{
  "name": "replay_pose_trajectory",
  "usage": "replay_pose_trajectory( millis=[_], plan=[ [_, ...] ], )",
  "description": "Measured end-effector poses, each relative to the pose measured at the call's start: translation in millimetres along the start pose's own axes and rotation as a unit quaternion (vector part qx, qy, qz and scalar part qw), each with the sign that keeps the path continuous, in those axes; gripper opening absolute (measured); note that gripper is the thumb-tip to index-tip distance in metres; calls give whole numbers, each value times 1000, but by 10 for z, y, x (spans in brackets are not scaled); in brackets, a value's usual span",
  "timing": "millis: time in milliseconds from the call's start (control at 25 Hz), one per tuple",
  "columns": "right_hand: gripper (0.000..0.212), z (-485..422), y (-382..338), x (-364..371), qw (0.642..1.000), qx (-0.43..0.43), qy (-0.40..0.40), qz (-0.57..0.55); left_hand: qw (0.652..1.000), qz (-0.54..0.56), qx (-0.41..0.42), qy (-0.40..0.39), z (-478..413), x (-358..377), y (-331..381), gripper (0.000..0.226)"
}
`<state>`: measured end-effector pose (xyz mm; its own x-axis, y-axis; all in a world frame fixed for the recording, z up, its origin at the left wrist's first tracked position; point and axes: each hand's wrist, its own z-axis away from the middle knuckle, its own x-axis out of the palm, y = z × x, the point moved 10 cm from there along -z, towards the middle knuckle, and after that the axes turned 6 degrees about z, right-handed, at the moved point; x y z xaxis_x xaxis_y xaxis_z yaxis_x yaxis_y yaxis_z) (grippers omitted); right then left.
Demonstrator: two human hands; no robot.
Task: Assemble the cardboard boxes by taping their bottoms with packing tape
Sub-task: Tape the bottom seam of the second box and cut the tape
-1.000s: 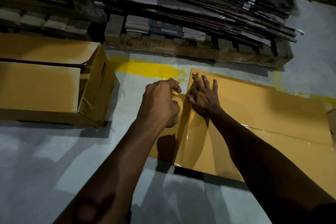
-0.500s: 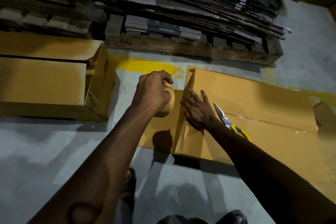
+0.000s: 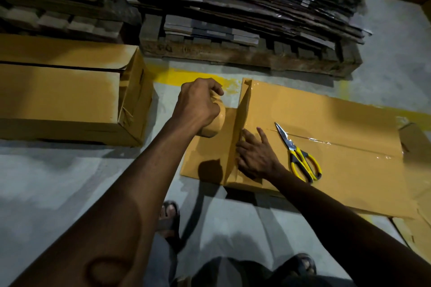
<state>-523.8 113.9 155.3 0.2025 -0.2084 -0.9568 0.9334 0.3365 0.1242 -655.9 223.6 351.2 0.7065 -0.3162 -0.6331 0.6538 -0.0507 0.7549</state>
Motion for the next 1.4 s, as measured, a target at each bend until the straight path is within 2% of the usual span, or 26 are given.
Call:
replay_pose_trajectory(
  millis=[120, 200, 360, 520, 640, 800, 920, 1000, 1160, 1320, 1400],
  plan=[
    [74, 91, -141, 188, 995, -35, -94, 29, 1000, 3, 10, 0, -17, 17, 10, 35],
    [80, 145, -257, 240, 990, -65, -126, 25, 1000, -1, 7, -7, 9, 59, 45, 35],
    [96, 366, -389, 225, 993, -78, -89, -11, 1000, -1, 12, -5, 43, 94, 104, 32],
    [76, 414, -460, 279, 994, -73, -80, -7, 1000, -4, 9, -3, 75, 98, 157, 34],
    [57, 450, -487, 262, 998, -58, -33, -15, 1000, -21, 19, -6, 85, 103, 181, 37],
    [53, 459, -485, 243, 998, -34, -6, -46, 1000, -22, 14, -2, 117, 85, 177, 38],
    [36, 456, -496, 251, 998, 0, -11, -66, 1000, -25, 10, 0, 150, 79, 193, 40],
    [32, 456, -499, 275, 996, 24, -18, -80, 1000, -23, 10, -3, 155, 92, 196, 41],
    [36, 445, -516, 271, 995, 46, -5, -87, 1000, -22, 9, -5, 155, 89, 197, 41],
    [62, 430, -555, 307, 997, 37, -4, -65, 1000, -19, 4, -7, 155, 94, 189, 41],
    [52, 433, -575, 304, 998, 13, -6, -62, 1000, -24, 8, -7, 149, 99, 187, 41]
  ],
)
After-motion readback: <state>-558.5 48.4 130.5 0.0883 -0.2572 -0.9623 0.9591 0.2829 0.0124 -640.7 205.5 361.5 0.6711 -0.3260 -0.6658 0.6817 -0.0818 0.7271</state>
